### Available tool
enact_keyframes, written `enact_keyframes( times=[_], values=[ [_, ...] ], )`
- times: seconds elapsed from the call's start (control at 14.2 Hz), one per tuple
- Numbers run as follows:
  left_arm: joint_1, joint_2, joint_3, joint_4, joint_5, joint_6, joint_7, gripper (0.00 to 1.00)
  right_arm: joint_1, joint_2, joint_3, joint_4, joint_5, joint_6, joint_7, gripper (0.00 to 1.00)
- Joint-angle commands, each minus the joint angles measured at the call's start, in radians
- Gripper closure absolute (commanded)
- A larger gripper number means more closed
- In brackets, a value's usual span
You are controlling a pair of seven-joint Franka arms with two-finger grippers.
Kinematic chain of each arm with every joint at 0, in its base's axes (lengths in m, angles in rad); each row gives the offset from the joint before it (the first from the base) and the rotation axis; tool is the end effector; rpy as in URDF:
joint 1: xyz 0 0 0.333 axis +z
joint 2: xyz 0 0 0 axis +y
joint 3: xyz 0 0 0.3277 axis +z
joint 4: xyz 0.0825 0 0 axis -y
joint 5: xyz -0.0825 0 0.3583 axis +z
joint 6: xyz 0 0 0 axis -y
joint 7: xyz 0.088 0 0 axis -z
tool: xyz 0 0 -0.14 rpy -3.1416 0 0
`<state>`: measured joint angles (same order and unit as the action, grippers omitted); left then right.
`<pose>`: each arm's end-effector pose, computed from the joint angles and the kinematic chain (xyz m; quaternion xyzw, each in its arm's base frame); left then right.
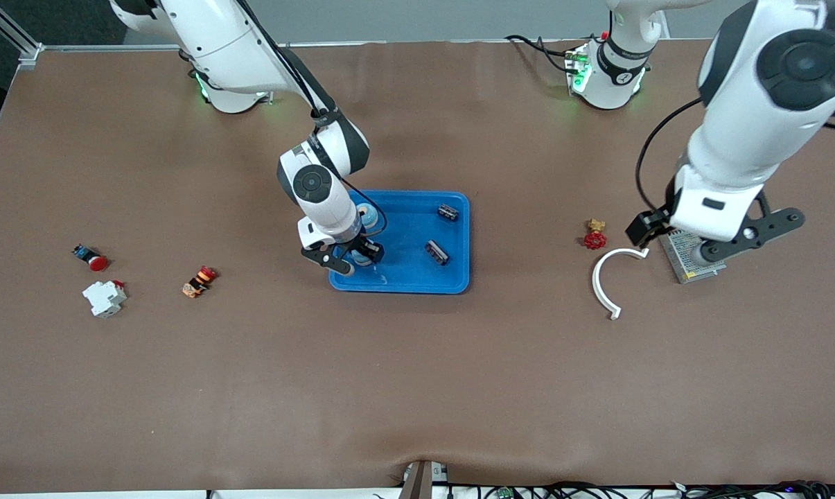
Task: Place electrolytic capacitor and blue bell in tray
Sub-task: 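Lower the bell into the tray with the right gripper while the left gripper retracts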
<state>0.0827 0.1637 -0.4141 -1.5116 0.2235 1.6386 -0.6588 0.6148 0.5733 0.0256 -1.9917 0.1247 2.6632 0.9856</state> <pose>0.5635 -0.1441 0.5532 -0.9846 -0.1558 -0.0273 0.0745 0.4926 0.3645 0.1775 -0.9720 0.2265 -0.0058 0.0617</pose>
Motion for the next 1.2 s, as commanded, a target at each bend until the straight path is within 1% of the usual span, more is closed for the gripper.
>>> enact_keyframes(
  times=[0.0, 0.14, 0.21, 0.35, 0.42, 0.49, 0.64, 0.71, 0.78, 0.85, 0.92, 1.13],
  values=[
    [0.003, -0.146, 0.084, -0.125, -0.079, 0.009, 0.163, 0.00, -0.004, 0.010, -0.003, -0.009, -0.002, 0.026, 0.004, 1.00],
    [-0.026, -0.177, 0.168, -0.130, -0.117, 0.007, 0.282, 0.00, -0.006, 0.008, -0.003, -0.009, -0.002, 0.021, 0.004, 1.00],
    [-0.029, -0.190, 0.190, -0.133, -0.131, 0.007, 0.321, 0.00, -0.006, 0.008, -0.006, -0.010, -0.003, 0.014, 0.001, 1.00],
    [-0.025, -0.214, 0.201, -0.141, -0.138, 0.006, 0.350, 0.00, -0.003, 0.007, -0.016, -0.016, -0.010, 0.011, 0.001, 1.00],
    [-0.026, -0.216, 0.202, -0.137, -0.138, -0.002, 0.335, 0.00, -0.003, 0.007, -0.016, -0.016, -0.011, 0.011, 0.001, 1.00],
    [-0.020, -0.214, 0.202, -0.133, -0.136, -0.028, 0.346, 0.00, -0.003, 0.007, -0.016, -0.018, -0.011, 0.011, 0.001, 1.00],
    [-0.015, -0.207, 0.204, -0.092, -0.138, -0.039, 0.357, 0.00, -0.003, 0.005, -0.016, -0.021, -0.013, 0.011, 0.001, 1.00],
    [-0.015, -0.205, 0.204, -0.085, -0.136, -0.040, 0.364, 0.00, -0.003, 0.005, -0.016, -0.019, -0.013, 0.011, 0.004, 1.00],
    [-0.015, -0.207, 0.204, -0.087, -0.138, -0.040, 0.376, 0.00, -0.003, 0.005, -0.015, -0.021, -0.013, 0.011, 0.011, 0.93],
    [-0.015, -0.210, 0.202, -0.088, -0.138, -0.043, 0.401, 0.00, -0.003, 0.000, -0.015, -0.021, -0.011, 0.011, 0.018, 0.09],
    [-0.017, -0.213, 0.202, -0.087, -0.138, -0.058, 0.421, 0.00, 0.002, -0.004, -0.015, -0.024, -0.011, 0.012, 0.036, 0.00],
    [-0.021, -0.210, 0.193, -0.085, -0.139, -0.072, 0.424, 0.00, 0.008, -0.042, -0.013, -0.024, -0.011, -0.021, 0.041, 0.00]
  ],
)
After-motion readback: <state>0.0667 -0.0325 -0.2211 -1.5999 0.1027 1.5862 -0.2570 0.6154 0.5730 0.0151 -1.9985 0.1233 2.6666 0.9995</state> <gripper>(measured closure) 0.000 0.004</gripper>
